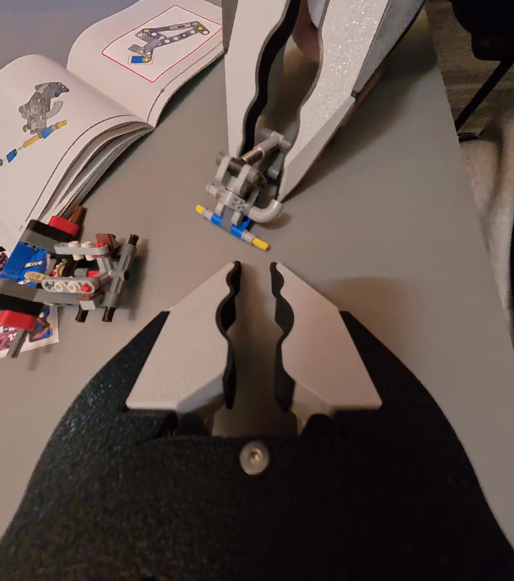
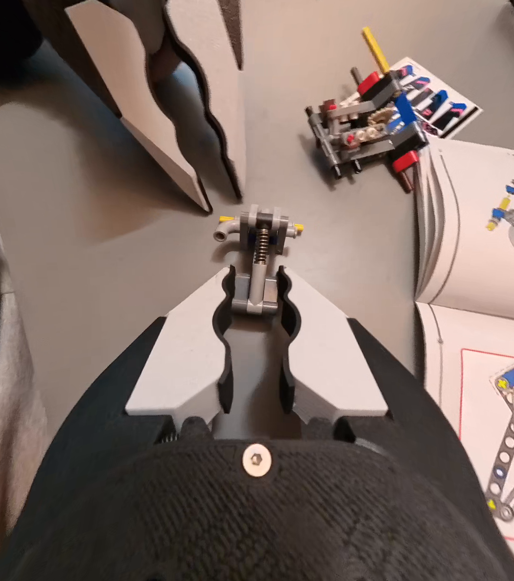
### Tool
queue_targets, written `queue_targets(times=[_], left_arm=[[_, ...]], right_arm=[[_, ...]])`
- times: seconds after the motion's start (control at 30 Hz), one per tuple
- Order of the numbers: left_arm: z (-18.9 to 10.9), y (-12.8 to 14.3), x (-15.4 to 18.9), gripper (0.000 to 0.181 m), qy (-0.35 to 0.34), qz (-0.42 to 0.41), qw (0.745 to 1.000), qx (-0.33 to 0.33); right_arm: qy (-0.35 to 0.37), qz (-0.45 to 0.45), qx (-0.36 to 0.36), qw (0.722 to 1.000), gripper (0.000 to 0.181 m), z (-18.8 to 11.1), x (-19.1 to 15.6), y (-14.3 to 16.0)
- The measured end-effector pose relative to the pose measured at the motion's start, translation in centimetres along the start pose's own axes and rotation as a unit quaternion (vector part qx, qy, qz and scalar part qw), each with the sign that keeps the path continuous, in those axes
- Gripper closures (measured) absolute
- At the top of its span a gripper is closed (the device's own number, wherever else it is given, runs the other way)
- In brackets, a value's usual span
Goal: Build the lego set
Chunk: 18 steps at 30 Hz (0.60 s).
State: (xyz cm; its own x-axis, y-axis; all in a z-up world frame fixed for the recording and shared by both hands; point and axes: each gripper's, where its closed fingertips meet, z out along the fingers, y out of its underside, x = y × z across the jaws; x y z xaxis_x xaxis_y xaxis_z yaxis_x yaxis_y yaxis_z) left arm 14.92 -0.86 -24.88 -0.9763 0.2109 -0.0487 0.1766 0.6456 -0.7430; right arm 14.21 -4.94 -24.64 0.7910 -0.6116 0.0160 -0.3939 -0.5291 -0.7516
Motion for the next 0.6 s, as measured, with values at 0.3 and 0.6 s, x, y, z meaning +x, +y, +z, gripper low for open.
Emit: queue_targets(times=[0.3, 0.6], left_arm=[[0.7, -0.8, 1.0, 0.155, 0.040, 0.048, 0.998, 0.006], [1.0, -1.0, 1.6, 0.148, 0.080, 0.036, 0.996, 0.000]], right_arm=[[-0.067, -0.058, 0.001, 0.996, 0.156, -0.8, -1.4, 0.7], [-0.079, -0.066, 0.003, 0.995, 0.156, -0.4, -1.7, 0.2]])
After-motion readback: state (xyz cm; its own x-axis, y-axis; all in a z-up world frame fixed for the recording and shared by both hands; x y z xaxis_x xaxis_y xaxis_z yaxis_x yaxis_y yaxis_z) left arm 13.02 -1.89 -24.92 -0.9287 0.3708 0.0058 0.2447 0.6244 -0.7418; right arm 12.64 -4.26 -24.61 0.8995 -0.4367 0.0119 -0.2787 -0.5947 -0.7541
